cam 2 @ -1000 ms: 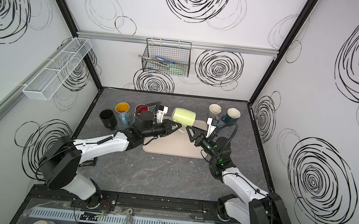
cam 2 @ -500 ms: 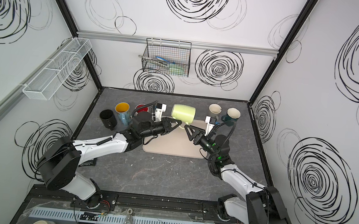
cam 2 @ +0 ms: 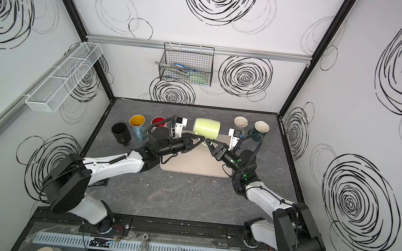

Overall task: Turn the mug right side up
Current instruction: Place the mug at the top-right of the table.

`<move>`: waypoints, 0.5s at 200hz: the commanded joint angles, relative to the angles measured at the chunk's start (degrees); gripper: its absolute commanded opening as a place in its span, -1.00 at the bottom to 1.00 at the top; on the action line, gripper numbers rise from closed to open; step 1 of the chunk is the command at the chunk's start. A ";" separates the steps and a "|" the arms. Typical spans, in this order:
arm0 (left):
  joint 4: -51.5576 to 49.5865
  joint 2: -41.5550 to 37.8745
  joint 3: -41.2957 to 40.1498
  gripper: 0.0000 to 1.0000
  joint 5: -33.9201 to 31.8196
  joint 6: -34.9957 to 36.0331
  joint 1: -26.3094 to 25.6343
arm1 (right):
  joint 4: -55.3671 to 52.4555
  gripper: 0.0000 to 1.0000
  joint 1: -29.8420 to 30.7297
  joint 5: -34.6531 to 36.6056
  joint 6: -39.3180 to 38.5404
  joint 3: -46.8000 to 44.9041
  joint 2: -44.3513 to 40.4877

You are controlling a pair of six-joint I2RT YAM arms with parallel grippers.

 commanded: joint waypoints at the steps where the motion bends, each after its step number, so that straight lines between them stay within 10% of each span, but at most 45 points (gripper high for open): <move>1: 12.14 -0.33 0.61 -1.00 1.97 -0.48 -1.64 | 3.01 -0.26 -0.14 -0.12 0.95 2.30 0.91; 61: 12.44 0.77 0.72 -1.00 2.44 -0.63 -2.09 | 3.39 -0.96 -0.29 0.62 3.19 2.69 1.24; 79: 10.97 0.65 0.70 0.17 2.79 -0.28 -1.59 | 2.66 -1.00 -0.53 1.87 3.80 2.34 0.77; 83: 10.96 0.74 0.70 0.97 3.24 -0.05 -1.42 | 2.83 -1.00 -0.61 1.89 3.97 2.27 0.69; 100: 12.44 1.09 0.21 0.92 5.64 -0.18 -0.36 | 2.59 -1.00 -0.76 1.63 4.23 2.45 0.69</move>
